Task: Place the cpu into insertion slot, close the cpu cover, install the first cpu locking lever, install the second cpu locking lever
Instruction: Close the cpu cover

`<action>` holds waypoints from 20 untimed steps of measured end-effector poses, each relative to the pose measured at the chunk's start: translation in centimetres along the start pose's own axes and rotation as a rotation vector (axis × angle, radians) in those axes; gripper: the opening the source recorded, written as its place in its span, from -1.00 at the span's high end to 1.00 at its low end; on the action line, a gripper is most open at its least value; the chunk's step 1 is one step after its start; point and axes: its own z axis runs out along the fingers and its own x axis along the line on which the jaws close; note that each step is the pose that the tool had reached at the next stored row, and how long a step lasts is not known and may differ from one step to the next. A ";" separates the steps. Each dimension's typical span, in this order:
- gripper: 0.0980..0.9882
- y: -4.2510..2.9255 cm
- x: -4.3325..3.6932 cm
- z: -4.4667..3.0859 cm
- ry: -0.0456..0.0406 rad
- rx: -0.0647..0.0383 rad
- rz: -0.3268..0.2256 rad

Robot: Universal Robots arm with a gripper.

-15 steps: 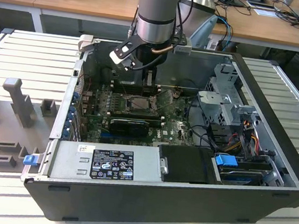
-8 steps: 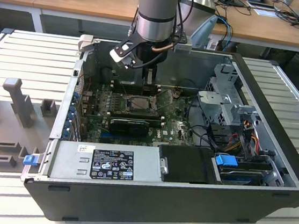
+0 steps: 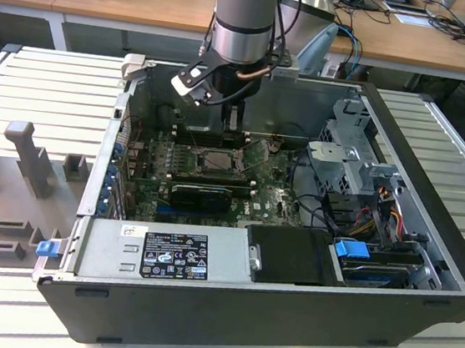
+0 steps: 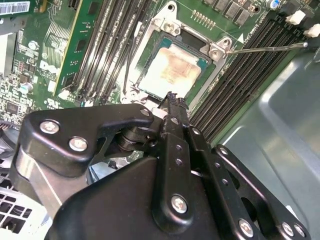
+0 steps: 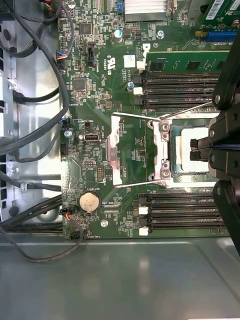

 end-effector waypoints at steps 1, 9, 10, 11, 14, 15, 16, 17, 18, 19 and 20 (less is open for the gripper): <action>0.98 0.08 0.00 -0.01 -0.0001 0.000 0.000; 0.98 0.48 0.05 -0.29 -0.0010 0.001 0.000; 0.98 0.49 0.07 -0.42 -0.0011 0.001 0.000; 0.98 0.49 0.09 -0.55 -0.0012 0.001 0.000; 0.98 0.51 0.20 -1.09 -0.0013 0.001 0.000; 0.98 0.51 0.24 -1.26 -0.0014 0.001 0.000; 0.98 0.52 0.29 -1.42 -0.0014 0.001 0.000; 0.98 0.53 0.35 -1.66 -0.0018 0.001 0.000; 0.98 0.54 0.38 -1.81 -0.0019 0.001 0.000; 0.98 0.54 0.43 -2.00 -0.0022 0.001 0.000; 0.98 0.55 0.49 -2.04 -0.0034 0.000 0.000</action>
